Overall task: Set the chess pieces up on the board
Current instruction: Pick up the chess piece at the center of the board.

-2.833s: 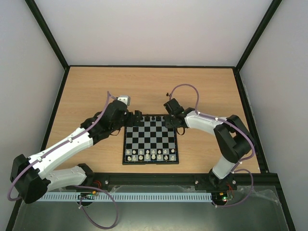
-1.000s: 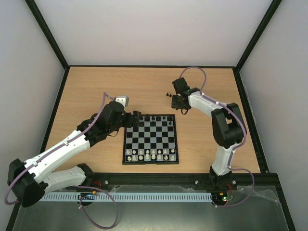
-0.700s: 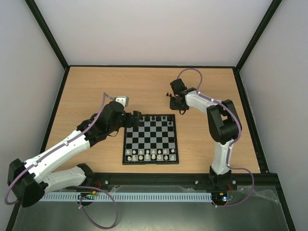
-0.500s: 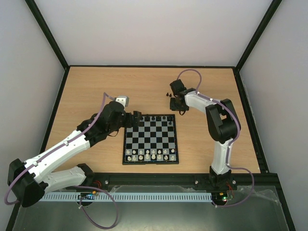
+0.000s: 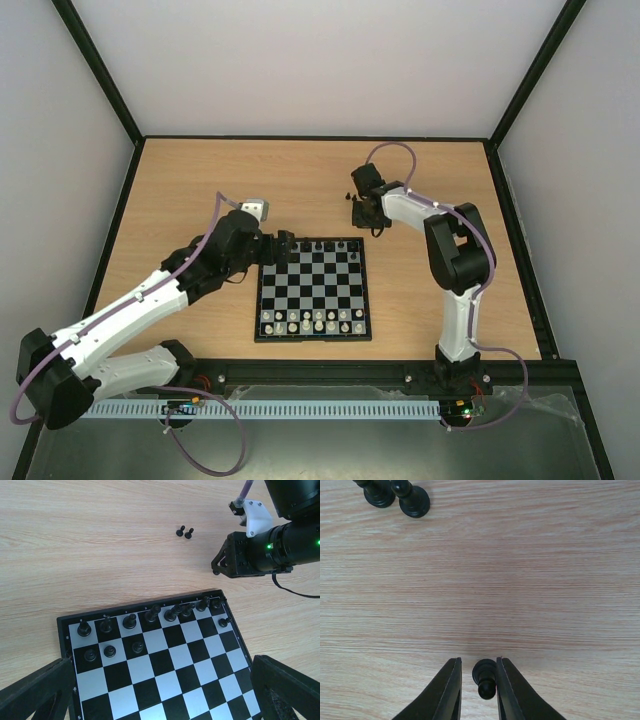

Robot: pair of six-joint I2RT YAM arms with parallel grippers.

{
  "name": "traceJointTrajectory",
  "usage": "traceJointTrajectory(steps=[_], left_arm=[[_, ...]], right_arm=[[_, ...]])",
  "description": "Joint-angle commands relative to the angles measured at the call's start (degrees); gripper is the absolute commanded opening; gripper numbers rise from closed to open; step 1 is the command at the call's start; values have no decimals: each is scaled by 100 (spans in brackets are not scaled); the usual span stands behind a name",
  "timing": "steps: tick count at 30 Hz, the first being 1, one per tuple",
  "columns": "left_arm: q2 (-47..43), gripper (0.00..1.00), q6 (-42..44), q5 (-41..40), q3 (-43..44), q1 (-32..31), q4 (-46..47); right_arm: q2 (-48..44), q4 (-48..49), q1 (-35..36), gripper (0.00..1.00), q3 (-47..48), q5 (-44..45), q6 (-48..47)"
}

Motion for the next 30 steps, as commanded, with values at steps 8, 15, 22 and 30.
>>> traceJointTrajectory(steps=[8, 15, 22, 30], left_arm=[[64, 99, 29, 1, -51, 36, 137], [81, 99, 33, -5, -45, 40, 131], [45, 99, 24, -38, -35, 36, 106], [-128, 99, -21, -131, -27, 53, 51]], right_arm=[[150, -279, -66, 16, 50, 62, -59], [18, -262, -68, 8, 55, 96, -70], [-739, -191, -15, 4, -471, -2, -48], [-2429, -462, 649, 5, -1435, 130, 47]])
